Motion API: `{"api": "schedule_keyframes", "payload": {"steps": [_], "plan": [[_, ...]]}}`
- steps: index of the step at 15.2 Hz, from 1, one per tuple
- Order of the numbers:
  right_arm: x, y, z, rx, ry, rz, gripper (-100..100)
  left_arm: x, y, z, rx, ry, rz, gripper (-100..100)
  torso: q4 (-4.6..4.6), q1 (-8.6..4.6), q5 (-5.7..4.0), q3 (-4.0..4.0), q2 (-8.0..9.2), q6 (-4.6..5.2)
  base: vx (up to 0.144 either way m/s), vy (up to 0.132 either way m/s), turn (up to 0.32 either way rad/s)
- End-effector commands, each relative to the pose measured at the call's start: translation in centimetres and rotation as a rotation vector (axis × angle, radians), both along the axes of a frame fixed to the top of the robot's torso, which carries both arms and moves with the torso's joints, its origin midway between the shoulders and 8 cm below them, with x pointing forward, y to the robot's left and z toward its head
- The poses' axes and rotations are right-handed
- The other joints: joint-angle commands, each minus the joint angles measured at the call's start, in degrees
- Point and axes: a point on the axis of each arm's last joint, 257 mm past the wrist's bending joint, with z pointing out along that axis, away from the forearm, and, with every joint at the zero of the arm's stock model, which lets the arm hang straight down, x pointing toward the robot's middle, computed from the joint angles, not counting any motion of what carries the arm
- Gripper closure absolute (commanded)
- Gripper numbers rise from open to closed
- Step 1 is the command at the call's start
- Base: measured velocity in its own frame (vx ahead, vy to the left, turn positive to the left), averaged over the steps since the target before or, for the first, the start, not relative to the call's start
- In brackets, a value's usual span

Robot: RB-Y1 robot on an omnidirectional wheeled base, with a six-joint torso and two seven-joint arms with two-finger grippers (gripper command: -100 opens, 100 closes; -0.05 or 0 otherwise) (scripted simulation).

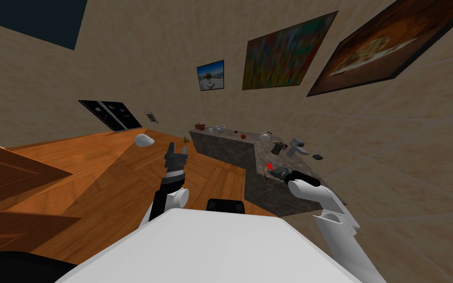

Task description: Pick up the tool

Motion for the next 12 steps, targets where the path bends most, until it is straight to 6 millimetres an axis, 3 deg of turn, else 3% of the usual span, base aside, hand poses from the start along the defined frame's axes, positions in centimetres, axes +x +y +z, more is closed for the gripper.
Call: {"api": "schedule_keyframes", "payload": {"steps": [1, 12], "plan": [[-0.8, -1.1, -0.7, 0.056, 0.037, -0.050, -100, 0.0, 0.0, 0.0, 0.000, 0.000, 0.000, 0, 0.00, 0.00, 0.00, 0.00, 0.00, 0.00, 0.058, 0.032, 0.038], [-4.4, -2.9, -3.9, 0.226, 0.199, -0.216, -100, 0.0, 0.0, 0.0, 0.000, 0.000, 0.000, 0, 0.00, 0.02, 0.00, -0.02, -0.03, -0.02, 0.047, 0.031, 0.026]]}}
